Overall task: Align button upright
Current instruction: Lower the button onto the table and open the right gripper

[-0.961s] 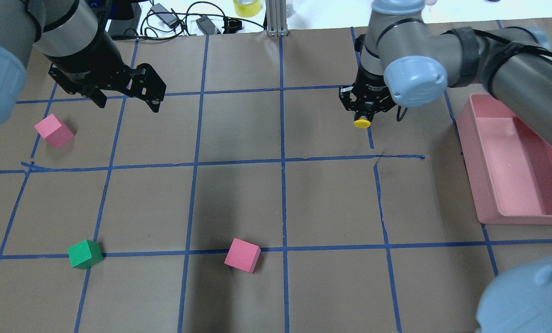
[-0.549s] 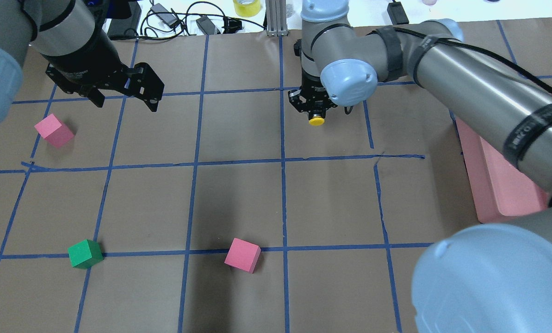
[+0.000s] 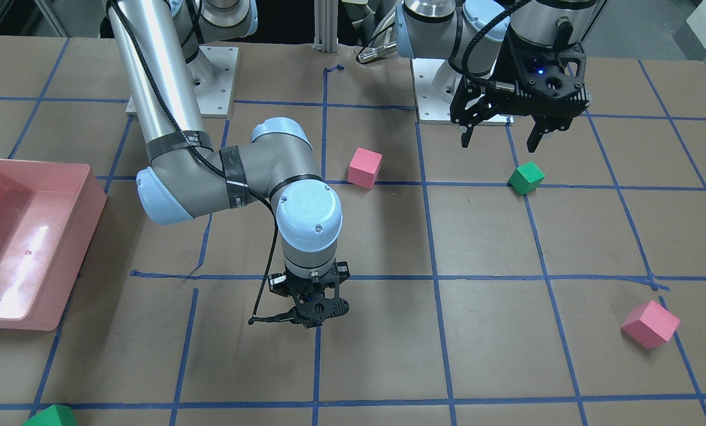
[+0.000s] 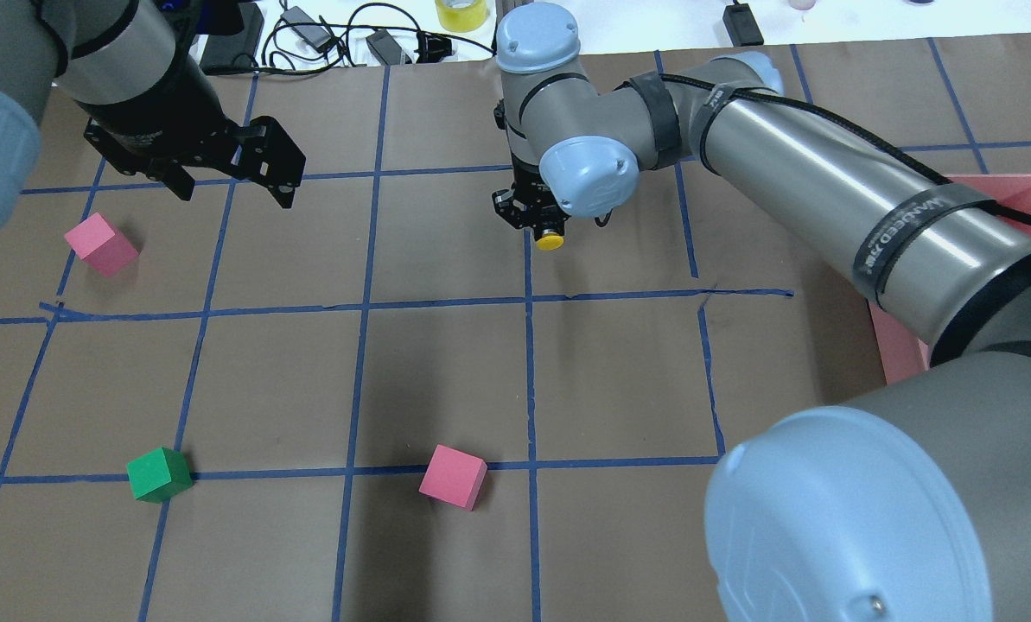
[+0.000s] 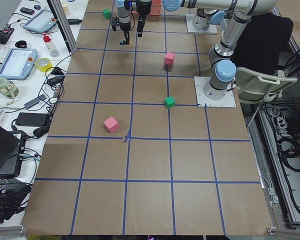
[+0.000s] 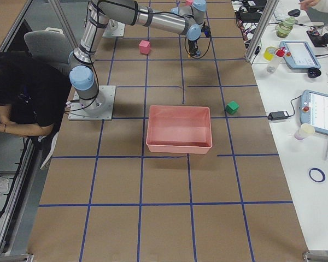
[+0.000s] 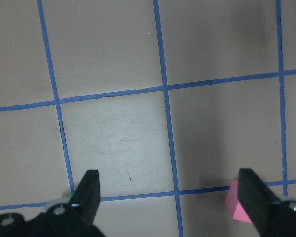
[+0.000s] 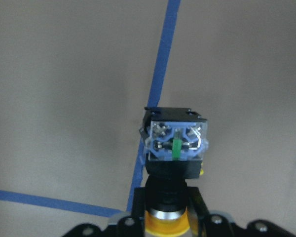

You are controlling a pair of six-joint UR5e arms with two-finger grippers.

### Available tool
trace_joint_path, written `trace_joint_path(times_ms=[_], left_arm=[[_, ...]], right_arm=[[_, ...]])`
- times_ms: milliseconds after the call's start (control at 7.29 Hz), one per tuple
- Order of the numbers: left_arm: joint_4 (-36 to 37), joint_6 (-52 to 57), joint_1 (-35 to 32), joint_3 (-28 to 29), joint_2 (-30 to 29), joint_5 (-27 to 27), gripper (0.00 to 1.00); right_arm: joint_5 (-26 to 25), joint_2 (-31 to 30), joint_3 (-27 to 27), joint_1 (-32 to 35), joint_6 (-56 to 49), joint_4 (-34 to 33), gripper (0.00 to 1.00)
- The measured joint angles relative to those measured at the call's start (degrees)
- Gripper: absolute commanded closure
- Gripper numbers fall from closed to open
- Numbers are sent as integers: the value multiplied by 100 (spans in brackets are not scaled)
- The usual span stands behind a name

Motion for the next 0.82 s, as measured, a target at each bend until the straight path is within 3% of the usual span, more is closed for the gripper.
trace_joint_path(times_ms=[412, 549, 686, 824], left_arm=[[2, -2, 11, 1, 5, -12, 0], [1, -2, 10, -4, 1, -10, 0], [2, -2, 9, -8, -9, -4, 0], [6, 0, 11, -10, -19, -2, 0]], right_arm=[[61, 214, 2, 113, 152, -351, 100], [113, 240, 0, 157, 177, -419, 95], [216, 253, -3, 183, 209, -474, 78], [280, 259, 0, 193, 224, -517, 2]])
